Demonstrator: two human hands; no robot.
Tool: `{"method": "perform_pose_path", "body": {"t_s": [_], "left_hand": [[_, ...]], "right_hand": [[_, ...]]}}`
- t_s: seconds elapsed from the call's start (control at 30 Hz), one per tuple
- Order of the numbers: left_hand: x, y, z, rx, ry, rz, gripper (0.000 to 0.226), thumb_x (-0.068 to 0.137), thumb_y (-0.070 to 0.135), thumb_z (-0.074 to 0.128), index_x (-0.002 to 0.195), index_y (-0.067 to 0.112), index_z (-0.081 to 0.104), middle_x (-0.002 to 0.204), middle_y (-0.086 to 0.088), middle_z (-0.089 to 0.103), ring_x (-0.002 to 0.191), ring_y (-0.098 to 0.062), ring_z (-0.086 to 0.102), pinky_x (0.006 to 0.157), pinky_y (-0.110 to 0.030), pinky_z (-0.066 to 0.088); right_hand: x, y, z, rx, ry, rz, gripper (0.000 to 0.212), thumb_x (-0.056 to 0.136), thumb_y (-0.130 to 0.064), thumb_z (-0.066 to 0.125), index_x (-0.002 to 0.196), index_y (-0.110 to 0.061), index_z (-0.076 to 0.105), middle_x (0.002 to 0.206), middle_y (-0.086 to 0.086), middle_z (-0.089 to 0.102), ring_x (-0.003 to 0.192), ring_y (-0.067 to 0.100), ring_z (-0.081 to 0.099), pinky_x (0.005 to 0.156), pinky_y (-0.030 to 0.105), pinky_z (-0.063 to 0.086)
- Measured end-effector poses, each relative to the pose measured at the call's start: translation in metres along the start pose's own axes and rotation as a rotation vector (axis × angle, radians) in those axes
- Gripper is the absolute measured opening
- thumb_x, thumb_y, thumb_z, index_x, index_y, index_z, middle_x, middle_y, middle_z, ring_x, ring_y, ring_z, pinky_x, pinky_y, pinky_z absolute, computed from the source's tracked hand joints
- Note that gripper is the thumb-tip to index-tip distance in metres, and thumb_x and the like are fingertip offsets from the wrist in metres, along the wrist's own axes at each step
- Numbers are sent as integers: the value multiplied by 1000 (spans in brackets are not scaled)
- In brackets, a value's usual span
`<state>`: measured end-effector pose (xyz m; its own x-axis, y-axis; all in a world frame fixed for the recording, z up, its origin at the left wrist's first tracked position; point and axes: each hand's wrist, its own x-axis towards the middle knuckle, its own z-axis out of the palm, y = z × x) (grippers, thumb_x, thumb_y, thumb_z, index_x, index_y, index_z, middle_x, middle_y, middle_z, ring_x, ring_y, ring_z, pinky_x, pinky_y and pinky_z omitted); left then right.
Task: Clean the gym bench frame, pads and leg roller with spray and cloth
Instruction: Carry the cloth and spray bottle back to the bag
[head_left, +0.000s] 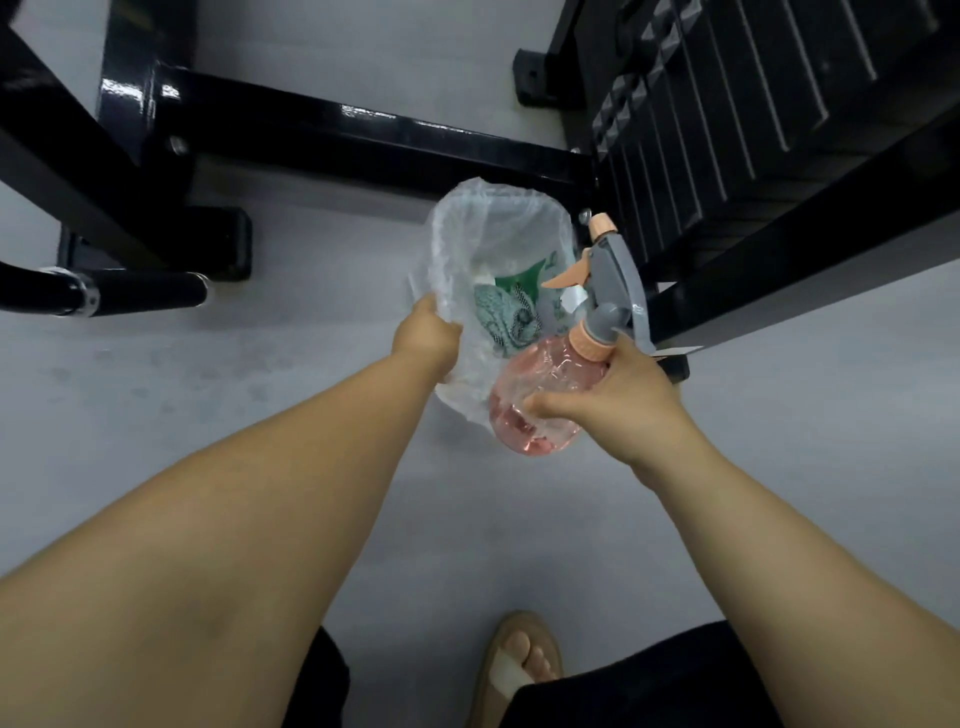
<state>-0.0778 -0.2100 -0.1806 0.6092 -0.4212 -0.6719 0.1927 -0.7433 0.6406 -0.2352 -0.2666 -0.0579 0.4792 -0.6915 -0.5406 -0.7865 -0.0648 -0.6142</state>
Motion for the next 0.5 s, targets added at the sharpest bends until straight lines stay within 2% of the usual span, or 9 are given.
{"method": "perform_pose_path", "body": {"t_s": [0.13, 0.2, 0.23, 0.3, 0.37, 0.43, 0.5], "left_hand": [[2, 6, 1, -246, -68, -70, 57, 96, 24, 47, 148, 28, 22, 145, -7, 39, 117, -34, 52, 86, -48, 54], [-3, 3, -5, -229, -46, -69, 55, 97, 30, 42, 148, 27, 21, 146, -7, 37, 120, -34, 50, 91, -45, 51], [-6, 2, -12, -178, 0, -53, 53, 97, 30, 40, 147, 24, 24, 144, -7, 39, 121, -34, 49, 96, -44, 48], [-8, -3, -28, -168, 91, -35, 41, 96, 25, 39, 137, 21, 41, 133, -9, 49, 114, -32, 52, 97, -41, 47], [-13, -5, -51, -300, 114, -40, 24, 95, 21, 41, 113, 20, 56, 110, -8, 56, 96, -27, 55, 80, -32, 50], [-19, -5, -76, -433, 124, -86, 24, 95, 23, 44, 115, 17, 57, 102, -4, 57, 88, -22, 52, 65, -28, 45], [-24, -10, -97, -452, 190, -97, 30, 95, 26, 44, 122, 15, 54, 103, -3, 56, 85, -19, 51, 63, -27, 41]], "right_hand": [[4, -2, 0, 13, 4, -9, 36, 60, -22, 86, 74, -29, 54, 87, -9, 66, 83, 9, 62, 77, 28, 50], [7, -7, 3, 36, -9, -24, 36, 60, -20, 86, 74, -29, 54, 85, -10, 65, 80, 5, 61, 73, 24, 49], [8, -12, 6, 50, -18, -37, 36, 60, -19, 86, 73, -30, 55, 83, -12, 65, 78, 3, 61, 72, 22, 49], [12, -19, 17, 78, -43, -66, 36, 60, -20, 86, 74, -30, 55, 82, -13, 64, 78, 3, 61, 71, 21, 49], [17, -29, 38, 103, -86, -88, 36, 58, -23, 86, 76, -30, 56, 83, -13, 65, 79, 5, 62, 71, 21, 50], [26, -40, 70, 120, -113, -107, 46, 55, -28, 87, 93, -28, 61, 88, -12, 66, 81, 6, 63, 71, 21, 51], [37, -52, 105, 144, -124, -143, 59, 51, -34, 85, 105, -26, 60, 91, -13, 66, 81, 2, 63, 71, 23, 53]]}}
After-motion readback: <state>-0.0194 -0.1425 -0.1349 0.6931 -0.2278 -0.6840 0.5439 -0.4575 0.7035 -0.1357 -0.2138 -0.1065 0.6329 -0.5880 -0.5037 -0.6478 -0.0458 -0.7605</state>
